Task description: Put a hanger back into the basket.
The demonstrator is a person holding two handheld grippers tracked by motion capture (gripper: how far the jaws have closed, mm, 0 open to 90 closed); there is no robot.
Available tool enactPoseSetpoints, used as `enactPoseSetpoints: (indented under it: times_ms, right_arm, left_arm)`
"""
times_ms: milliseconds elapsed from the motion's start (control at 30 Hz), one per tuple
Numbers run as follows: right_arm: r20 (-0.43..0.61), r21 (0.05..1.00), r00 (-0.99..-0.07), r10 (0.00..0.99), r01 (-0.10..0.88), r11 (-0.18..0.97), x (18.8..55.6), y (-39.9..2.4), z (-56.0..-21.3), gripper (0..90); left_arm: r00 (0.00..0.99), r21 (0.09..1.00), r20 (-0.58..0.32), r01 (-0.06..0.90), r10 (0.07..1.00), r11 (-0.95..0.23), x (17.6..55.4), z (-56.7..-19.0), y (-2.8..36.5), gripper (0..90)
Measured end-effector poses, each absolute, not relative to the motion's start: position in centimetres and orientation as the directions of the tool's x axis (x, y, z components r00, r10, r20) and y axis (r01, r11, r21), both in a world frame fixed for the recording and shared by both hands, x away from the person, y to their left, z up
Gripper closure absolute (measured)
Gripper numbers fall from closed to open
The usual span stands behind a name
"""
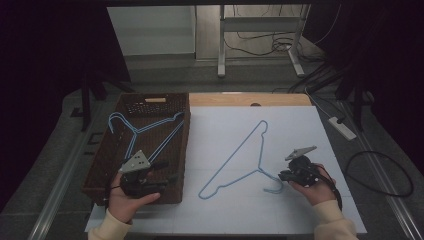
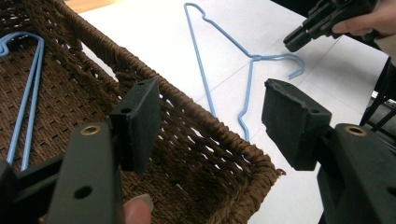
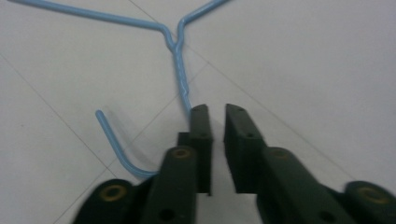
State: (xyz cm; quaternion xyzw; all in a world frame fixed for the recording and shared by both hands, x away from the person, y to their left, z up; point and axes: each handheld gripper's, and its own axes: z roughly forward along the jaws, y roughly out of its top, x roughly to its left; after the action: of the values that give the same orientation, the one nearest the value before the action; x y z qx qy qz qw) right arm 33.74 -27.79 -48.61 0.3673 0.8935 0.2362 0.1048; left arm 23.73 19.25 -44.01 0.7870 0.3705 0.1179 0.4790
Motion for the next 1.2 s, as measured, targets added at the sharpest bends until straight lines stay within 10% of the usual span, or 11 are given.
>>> enactPoseSetpoints:
  times_ms: [300,567,1200]
  right_arm:
    - [-0.029,0.362,-0.722,0.691,0.637,0.681,34.7,-26.2,-48.7,59.8]
    - [-0.027,0.284,-0.716,0.698,0.664,0.692,35.0,-25.2,-49.2,84.0]
    - [0.017,0.346,-0.766,0.642,0.607,0.715,33.0,-24.7,-46.3,86.1]
  left_arm:
    - [0.701,0.842,-0.166,0.466,0.694,-0.271,23.7,-44.0,19.1,37.5]
    - [0.704,0.842,-0.164,0.465,0.69,-0.275,23.6,-44.0,19.0,37.5]
    - [0.762,0.845,-0.131,0.42,0.634,-0.33,22.9,-42.6,15.5,37.5]
